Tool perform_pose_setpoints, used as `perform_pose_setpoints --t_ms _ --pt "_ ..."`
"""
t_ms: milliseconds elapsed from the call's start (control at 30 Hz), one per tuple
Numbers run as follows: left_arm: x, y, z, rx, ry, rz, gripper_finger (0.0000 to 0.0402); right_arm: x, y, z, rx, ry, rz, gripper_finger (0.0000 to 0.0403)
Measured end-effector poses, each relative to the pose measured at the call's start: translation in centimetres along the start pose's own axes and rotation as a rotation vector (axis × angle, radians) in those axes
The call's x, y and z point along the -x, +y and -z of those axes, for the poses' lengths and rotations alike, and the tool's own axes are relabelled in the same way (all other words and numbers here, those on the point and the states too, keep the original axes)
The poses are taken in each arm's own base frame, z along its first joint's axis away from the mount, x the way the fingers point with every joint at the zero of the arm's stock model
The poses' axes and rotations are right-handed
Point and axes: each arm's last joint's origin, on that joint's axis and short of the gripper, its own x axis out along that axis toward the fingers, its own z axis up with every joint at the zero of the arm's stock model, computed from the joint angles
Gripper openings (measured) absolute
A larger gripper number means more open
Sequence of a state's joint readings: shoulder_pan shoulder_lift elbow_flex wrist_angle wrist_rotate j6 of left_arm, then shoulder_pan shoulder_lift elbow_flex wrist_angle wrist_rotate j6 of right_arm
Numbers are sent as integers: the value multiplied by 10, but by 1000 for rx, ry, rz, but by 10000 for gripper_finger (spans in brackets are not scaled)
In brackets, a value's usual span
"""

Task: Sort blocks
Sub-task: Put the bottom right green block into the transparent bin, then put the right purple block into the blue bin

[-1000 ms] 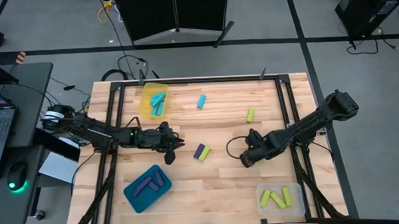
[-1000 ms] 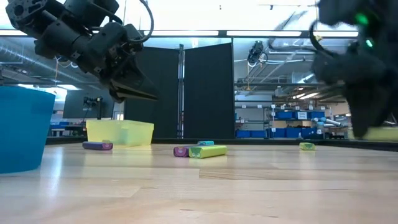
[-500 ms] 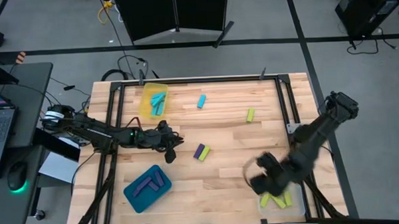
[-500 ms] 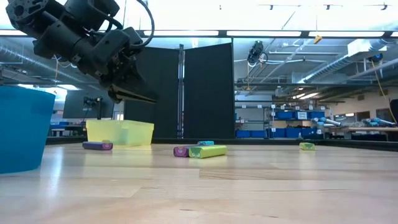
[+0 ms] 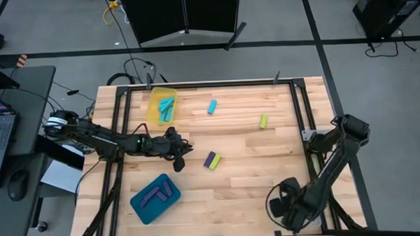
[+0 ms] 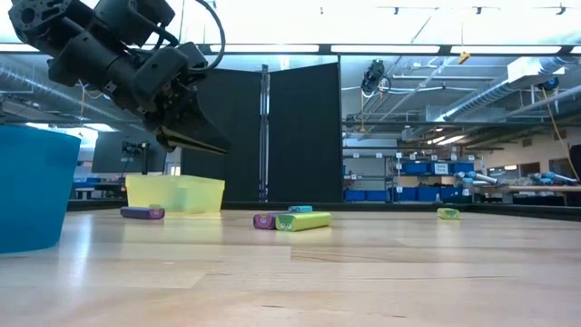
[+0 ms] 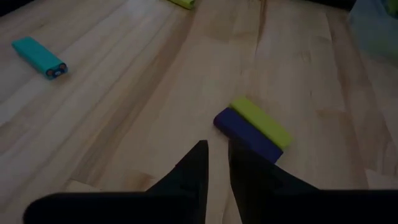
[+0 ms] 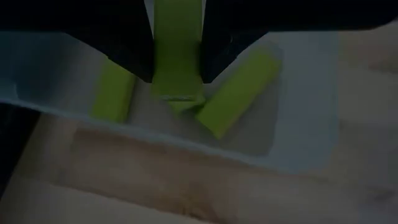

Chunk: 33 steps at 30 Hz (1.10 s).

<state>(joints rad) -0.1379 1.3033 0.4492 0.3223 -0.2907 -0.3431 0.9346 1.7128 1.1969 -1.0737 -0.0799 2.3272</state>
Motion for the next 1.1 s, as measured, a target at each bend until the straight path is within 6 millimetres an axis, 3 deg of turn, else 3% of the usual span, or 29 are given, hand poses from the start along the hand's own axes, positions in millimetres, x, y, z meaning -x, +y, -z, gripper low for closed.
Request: perform_pose_setpoints --t_ms 400,600,733,900,1100 --pt "0 2 4 2 9 -9 69 -29 21 -2 76 9 68 113" --pt "-1 2 5 -25 7 -15 69 -24 19 -3 163 18 65 189" --pt "-4 1 7 -30 9 -15 69 -17 17 -4 203 35 43 213" --pt "-12 1 13 -39 34 -23 69 -7 11 -5 264 39 29 203" --pt "-20 1 22 -52 70 -34 69 11 1 -12 346 -3 96 142"
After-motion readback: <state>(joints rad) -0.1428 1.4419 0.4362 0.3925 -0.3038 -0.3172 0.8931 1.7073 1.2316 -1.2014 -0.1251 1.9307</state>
